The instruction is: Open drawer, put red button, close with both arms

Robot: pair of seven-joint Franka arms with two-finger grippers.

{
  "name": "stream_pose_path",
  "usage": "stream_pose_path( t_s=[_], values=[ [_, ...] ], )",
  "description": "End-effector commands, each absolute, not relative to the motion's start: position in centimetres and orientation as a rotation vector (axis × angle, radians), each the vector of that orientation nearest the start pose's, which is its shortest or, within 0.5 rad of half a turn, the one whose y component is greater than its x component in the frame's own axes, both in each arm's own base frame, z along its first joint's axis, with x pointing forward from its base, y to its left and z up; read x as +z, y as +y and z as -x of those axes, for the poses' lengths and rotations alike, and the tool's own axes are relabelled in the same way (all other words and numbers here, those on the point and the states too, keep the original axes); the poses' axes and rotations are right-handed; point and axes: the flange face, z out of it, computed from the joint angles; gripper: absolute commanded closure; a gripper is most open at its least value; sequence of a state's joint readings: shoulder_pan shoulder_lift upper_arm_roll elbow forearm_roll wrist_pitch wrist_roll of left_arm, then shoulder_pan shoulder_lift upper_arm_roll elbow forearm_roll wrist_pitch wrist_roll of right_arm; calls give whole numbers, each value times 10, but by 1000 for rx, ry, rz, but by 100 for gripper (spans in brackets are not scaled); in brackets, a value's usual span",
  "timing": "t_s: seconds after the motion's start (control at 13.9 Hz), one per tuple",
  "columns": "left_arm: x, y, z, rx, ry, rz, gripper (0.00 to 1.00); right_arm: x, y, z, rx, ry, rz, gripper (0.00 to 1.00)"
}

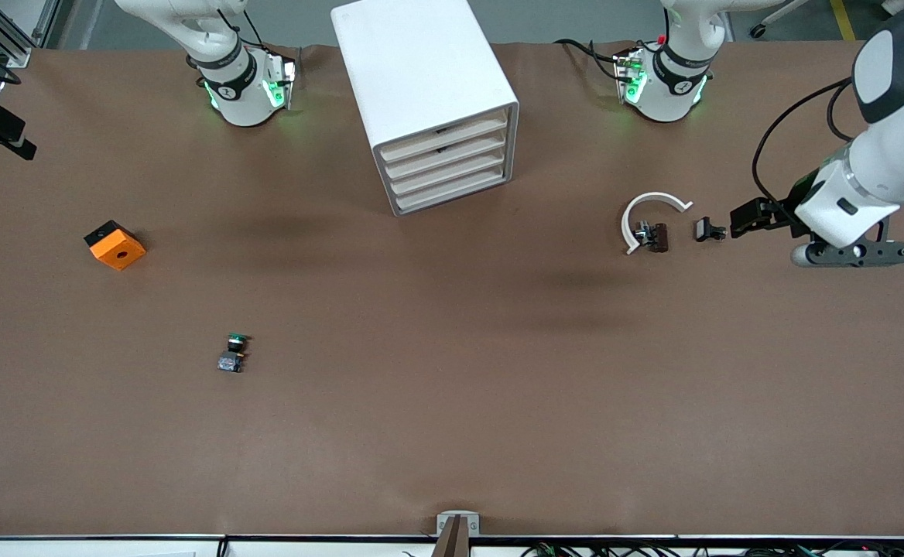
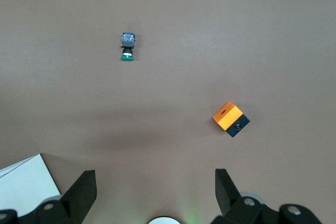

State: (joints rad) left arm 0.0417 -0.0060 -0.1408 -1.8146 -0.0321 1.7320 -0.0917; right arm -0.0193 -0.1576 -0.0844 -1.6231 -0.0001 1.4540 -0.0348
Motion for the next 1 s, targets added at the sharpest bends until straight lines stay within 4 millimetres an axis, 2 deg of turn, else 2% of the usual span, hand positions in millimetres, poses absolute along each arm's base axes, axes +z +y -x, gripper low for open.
stream_pose_path(
  t_s=[0.0,0.22,0.43,0.79,0.93],
  values=[
    [542,-53,-526,24,45,3145,0,677,-53,-483,6,137,3112,0],
    [579,-44,-512,-80,22,3147,0,676,-53,-482,20,168,3110,0],
    [616,-35,-517,-163,1,3146,0,676,-53,-481,25,165,3109,0],
    [645,-32,-511,-100,11,3147,0,676,-53,-481,29,148,3109,0],
    [643,-32,-516,-74,18,3149,0,676,-54,-481,29,153,3109,0]
  ],
)
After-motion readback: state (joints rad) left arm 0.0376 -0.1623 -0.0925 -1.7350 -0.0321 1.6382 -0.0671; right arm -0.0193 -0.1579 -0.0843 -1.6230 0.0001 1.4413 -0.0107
